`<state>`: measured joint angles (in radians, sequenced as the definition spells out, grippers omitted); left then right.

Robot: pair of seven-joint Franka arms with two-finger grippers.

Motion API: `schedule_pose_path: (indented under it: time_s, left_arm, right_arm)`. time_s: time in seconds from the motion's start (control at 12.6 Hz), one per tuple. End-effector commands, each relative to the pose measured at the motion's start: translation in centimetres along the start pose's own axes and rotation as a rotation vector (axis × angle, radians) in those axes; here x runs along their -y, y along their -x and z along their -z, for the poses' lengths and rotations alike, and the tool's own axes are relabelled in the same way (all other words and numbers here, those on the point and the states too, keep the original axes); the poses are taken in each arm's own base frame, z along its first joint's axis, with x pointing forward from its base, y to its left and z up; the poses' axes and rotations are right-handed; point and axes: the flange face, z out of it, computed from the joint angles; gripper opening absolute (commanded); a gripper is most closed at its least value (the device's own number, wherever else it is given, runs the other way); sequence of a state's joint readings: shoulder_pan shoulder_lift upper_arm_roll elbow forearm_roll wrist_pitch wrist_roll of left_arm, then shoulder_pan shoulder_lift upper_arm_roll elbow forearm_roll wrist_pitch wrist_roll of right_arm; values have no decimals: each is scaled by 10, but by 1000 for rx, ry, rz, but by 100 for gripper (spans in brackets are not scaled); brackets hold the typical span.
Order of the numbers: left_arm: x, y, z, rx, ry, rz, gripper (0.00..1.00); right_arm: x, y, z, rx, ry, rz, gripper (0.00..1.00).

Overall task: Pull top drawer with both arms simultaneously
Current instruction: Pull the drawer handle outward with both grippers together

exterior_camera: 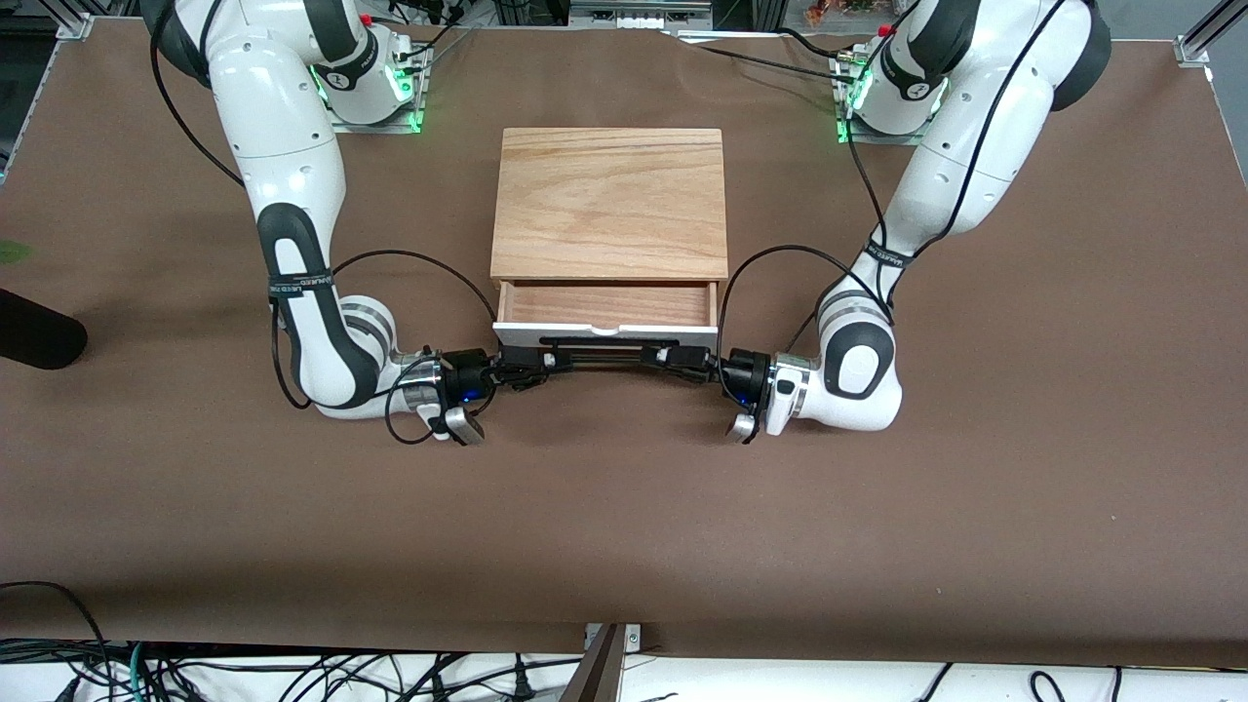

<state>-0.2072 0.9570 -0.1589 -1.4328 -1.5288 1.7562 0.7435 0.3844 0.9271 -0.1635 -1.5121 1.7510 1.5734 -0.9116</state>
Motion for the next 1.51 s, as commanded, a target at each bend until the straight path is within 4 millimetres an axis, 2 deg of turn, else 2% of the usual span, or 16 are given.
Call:
schedule_pose_path:
  time_s: [0.0,0.16,0.4,0.56,0.64,0.72,0.79,0.87,0.95,1.27,1.43]
  left_arm:
    - [-26,-19,-31,18,-14,27,0]
    - [-31,-26,-23,7,-25,22,0]
    - [-31,-30,-22,5,-35,8,0]
    - [-18,-27,-22,7,-37,18,1]
    - [-13,-26,-23,9,-37,26,24]
    - [-12,-25,-23,9,-37,28,64]
    - [-12,-26,-22,8,-38,23,100]
    - [-10,-25,-22,9,-40,17,100]
    - [-10,-25,-22,9,-39,6,100]
    - [-6,-25,-16,12,-56,-48,100]
    - [-6,-26,-8,40,-108,-73,100]
  right_arm:
    - [12,-54,53,-167,29,10,17]
    - [15,-64,61,-186,39,25,17]
    - [18,-77,67,-220,71,51,15]
    - [17,-79,68,-231,82,55,15]
    - [16,-79,68,-230,82,56,15]
    - [16,-79,68,-230,83,59,16]
    - [16,-79,68,-230,83,61,29]
    - [16,-79,68,-229,84,61,89]
    - [16,-79,68,-228,83,66,100]
    - [24,-81,69,-224,91,70,100]
    - [33,-86,94,-220,167,92,100]
